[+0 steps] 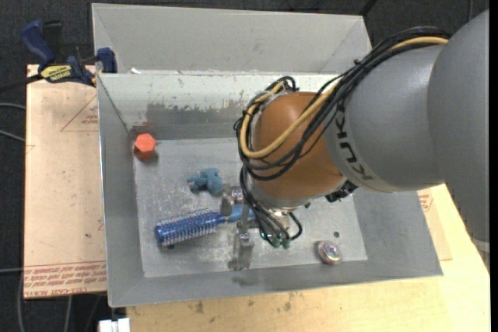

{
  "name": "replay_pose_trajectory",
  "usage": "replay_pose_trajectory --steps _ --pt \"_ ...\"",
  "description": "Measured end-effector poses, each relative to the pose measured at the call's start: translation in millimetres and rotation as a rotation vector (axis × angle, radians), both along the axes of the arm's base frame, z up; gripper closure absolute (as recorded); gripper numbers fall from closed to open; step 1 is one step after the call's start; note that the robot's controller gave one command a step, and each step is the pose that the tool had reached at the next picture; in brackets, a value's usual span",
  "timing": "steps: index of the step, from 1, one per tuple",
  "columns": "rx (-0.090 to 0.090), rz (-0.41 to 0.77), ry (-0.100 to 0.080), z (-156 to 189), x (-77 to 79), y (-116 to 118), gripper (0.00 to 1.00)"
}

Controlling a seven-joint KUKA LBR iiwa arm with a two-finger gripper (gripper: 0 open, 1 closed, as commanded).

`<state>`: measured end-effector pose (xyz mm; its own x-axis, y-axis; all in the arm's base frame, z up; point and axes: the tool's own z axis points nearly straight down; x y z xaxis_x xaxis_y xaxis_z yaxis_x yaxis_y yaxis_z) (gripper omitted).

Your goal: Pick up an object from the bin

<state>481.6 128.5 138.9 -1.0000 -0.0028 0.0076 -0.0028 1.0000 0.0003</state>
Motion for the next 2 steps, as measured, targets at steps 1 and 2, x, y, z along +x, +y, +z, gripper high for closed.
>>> replay_pose_trajectory --steps 1,2 --pt "0.004 -0.054 -0.007 -72.8 44.0 81.8 0.00" --pt "0.001 -0.061 -0.007 -69.8 44.8 77.2 1.00"
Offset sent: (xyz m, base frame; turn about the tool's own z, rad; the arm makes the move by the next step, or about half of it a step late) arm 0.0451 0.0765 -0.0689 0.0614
